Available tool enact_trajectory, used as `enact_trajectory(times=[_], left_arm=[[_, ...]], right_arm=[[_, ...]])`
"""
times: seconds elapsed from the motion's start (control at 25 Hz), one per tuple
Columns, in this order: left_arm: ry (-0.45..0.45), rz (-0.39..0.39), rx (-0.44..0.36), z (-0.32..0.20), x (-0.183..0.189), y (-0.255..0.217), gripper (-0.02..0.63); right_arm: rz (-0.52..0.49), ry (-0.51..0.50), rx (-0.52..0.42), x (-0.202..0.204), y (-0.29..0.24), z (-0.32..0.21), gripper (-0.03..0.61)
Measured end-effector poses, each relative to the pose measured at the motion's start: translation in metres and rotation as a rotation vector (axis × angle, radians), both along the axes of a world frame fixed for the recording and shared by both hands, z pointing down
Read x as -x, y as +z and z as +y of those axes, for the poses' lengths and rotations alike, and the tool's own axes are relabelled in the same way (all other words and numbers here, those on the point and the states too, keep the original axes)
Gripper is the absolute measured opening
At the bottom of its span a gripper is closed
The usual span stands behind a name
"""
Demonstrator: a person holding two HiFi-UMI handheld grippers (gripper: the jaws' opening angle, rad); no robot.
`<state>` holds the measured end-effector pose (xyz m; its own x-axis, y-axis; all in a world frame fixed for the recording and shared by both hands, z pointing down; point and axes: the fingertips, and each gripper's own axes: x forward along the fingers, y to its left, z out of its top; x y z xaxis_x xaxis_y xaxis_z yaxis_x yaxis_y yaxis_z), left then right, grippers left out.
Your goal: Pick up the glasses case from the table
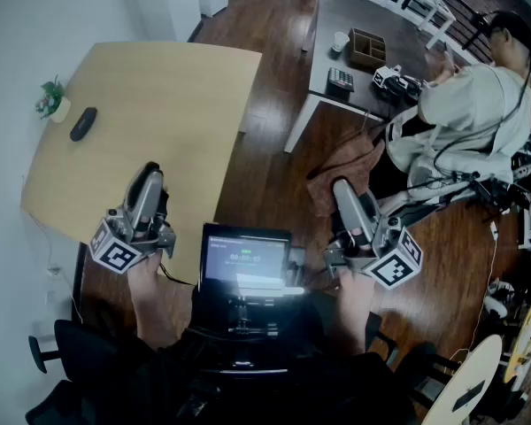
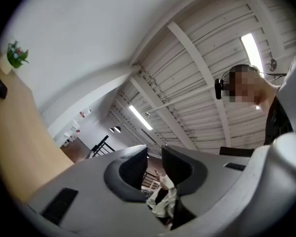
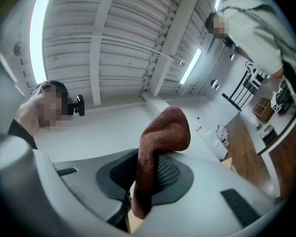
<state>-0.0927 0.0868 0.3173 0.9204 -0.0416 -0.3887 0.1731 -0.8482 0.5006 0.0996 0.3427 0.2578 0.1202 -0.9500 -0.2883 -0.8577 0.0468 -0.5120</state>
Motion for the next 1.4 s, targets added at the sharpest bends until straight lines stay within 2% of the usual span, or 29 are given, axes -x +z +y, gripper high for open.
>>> enact_trajectory(times=[0.16,0.36,0.56,0.72,0.92,1.08,1.16,1.28,1.4], left_arm=[[-0.069,-0.035,0.026,-0.052,0.001,0.013,0.102],[-0.261,-0.095,0.066,-0.087,0.024,0.031,0.120],[-0.448,-0.166,0.041,-0.104,0.025,0.032,0.154],[-0.637,-0.214,0.037,-0.107,0.017,0.020,0.176],[-0.738,-0.290,-0.018,-0.102,-0.015,0.004,0.215],[-0.797,-0.326,-0.038,-0.098,-0.018,0.005,0.225],[-0.827,-0.339,-0.036,-0.104,-0.004,0.010,0.225],[-0.863,-0.350,-0.029,-0.135,0.038,0.018,0.235],[-0.877,-0.335,-0.033,-0.147,0.045,0.023,0.235]], right_arm=[[-0.036,-0.124,0.024,-0.004,0.015,-0.086,0.064],[-0.064,-0.349,0.042,-0.015,0.028,-0.179,0.064],[-0.115,-0.532,0.015,-0.044,0.043,-0.246,0.064],[-0.129,-0.685,-0.025,-0.077,0.032,-0.286,0.064],[-0.158,-0.771,-0.018,-0.121,0.036,-0.326,0.064],[-0.184,-0.871,-0.005,-0.109,0.046,-0.350,0.064],[-0.181,-0.929,0.015,-0.085,0.048,-0.367,0.064],[-0.157,-0.992,0.055,-0.030,0.048,-0.408,0.064],[-0.129,-1.036,0.064,-0.008,0.042,-0.422,0.065]])
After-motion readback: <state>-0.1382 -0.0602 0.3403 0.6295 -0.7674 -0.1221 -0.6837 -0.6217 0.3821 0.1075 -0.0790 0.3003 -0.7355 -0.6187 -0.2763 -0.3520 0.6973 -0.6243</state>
